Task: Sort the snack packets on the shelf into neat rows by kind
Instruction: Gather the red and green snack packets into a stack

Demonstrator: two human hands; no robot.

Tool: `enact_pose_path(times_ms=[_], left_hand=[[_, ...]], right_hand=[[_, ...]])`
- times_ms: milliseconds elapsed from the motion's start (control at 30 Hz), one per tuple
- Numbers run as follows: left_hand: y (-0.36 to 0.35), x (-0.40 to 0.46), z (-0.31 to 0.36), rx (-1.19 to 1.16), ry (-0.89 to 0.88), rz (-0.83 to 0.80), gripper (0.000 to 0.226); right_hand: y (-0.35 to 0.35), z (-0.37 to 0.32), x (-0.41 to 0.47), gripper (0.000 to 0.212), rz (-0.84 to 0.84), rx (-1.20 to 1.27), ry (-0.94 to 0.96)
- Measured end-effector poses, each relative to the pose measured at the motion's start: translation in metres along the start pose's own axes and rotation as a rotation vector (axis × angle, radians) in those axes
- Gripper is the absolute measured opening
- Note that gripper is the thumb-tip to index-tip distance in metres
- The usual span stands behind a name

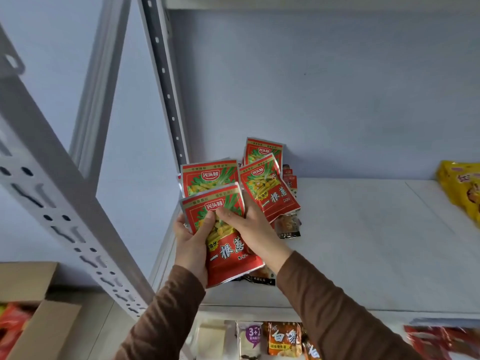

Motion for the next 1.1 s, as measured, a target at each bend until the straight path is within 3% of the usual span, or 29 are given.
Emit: enact_pose_path(times_ms=[100,167,267,367,433,500,567,867,1033,1100], left_hand=[[-0.006,-0.001,-0.005,0.029,0.071,-0.125,0.064],[-0.008,-0.001,-0.007,0.07,0.079,-0.152,0.068],[-0.005,0.002,-0.004,0.071,0.036,-0.099,0.059],[0.008,0.009,0.007,0.033,-0.007,-0.016,0.053],[0.016,0.011,0.013,0.022,-0.036,0.006,0.054],[0.019,0.011,0.015,0.022,-0.044,0.014,0.055],[0.019,0.009,0.013,0.029,-0.039,0.019,0.057],[0.02,0.008,0.01,0.038,-0.031,0.025,0.049],[0.023,0.009,0.008,0.042,-0.024,0.039,0.051],[0.024,0.009,0.007,0.052,-0.024,0.037,0.053]], right_hand=[[0.01,0.006,0.004,0.041,0.075,-0.041,-0.034],[0.013,0.007,0.005,0.039,0.036,-0.071,-0.098],[0.022,-0.008,0.012,0.068,-0.052,-0.268,-0.055],[0.082,-0.015,0.034,0.076,0.315,-0.577,0.017],[0.122,-0.004,0.049,0.079,0.481,-0.753,-0.115],[0.137,0.014,0.068,0.111,0.389,-0.785,-0.279],[0.135,0.025,0.086,0.125,0.295,-0.7,-0.306],[0.135,0.042,0.123,0.104,0.423,-0.276,-0.149],[0.163,0.038,0.115,0.049,0.403,0.108,-0.13],[0.18,0.03,0.111,0.041,0.365,0.231,-0.118]])
Point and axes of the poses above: each hand's wrist, its own x-axis towards the middle knuckle, its own y-axis out of the back of the hand, z = x × y, the point moved 5 cm from there along x, towards the middle knuckle, and after that the axes turned 7 degrees about -x, right-handed, at the moved point
